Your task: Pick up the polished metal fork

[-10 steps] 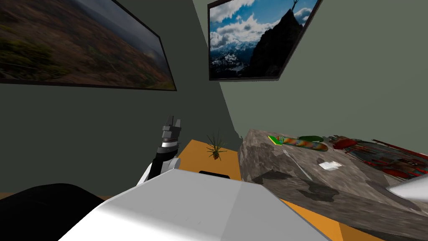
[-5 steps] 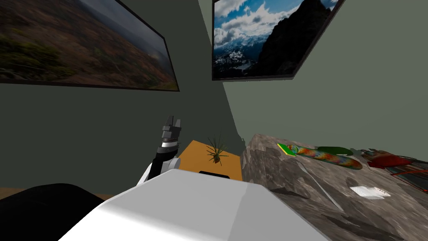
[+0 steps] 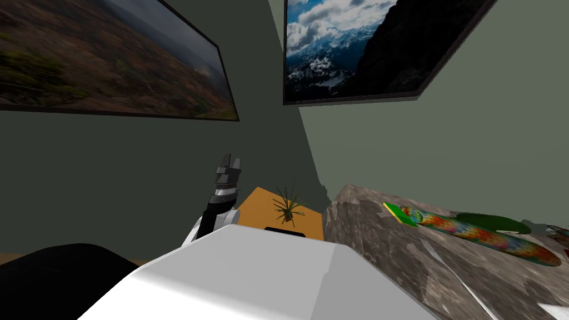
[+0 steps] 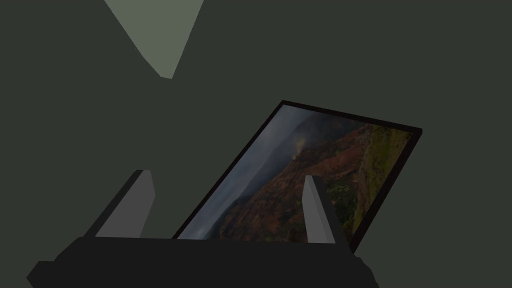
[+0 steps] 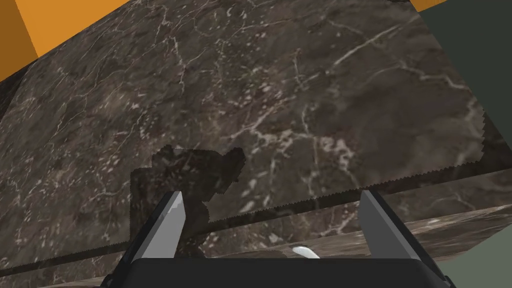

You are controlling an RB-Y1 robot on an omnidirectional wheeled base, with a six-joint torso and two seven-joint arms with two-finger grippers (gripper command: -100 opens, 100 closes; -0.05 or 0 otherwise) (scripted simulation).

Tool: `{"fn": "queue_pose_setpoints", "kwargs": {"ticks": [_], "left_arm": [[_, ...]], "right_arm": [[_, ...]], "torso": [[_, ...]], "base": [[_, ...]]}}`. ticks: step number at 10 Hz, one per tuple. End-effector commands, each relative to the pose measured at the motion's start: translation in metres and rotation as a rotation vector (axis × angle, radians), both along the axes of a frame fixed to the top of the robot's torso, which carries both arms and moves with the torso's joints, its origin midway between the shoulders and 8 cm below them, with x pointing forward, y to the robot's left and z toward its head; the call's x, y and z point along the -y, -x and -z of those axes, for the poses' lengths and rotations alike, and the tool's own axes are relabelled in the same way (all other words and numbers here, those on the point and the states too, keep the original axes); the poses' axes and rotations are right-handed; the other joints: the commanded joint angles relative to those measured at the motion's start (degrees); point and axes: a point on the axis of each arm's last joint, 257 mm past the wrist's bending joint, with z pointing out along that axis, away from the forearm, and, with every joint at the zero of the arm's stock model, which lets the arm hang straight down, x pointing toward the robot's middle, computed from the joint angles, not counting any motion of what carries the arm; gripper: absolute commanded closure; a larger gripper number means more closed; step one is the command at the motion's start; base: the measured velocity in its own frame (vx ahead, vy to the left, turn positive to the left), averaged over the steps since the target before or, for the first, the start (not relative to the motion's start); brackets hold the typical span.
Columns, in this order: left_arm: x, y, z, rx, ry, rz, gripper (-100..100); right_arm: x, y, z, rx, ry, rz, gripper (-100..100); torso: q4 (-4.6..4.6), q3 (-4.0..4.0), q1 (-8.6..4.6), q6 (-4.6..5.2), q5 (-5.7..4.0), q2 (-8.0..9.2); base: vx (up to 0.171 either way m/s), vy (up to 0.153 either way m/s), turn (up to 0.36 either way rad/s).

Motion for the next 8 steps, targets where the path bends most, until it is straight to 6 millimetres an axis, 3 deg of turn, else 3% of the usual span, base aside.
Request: {"fn": "queue_pose_setpoints", "kwargs": {"ticks": [1,4,8], "left_arm": [[0.000,0.000,0.000,0.000,0.000,0.000,0],[0.000,0.000,0.000,0.000,0.000,0.000,0],[0.000,0.000,0.000,0.000,0.000,0.000,0]], "right_arm": [[0.004,0.005,-0.002,-0.019,0.004,-0.012,-100],[0.013,0.020,-0.012,-0.084,0.010,-0.057,-100],[0.018,0.031,-0.022,-0.165,-0.003,-0.139,-100]], "torso": [[0.00,0.00,0.00,0.00,0.00,0.00],[-0.02,-0.05,0.03,0.03,-0.01,-0.06],[-0.13,-0.32,-0.29,-0.04,-0.08,-0.53]], "base": [[0.115,-0.049,0.084],[0.150,-0.059,0.106],[0.240,-0.131,0.201]]}}
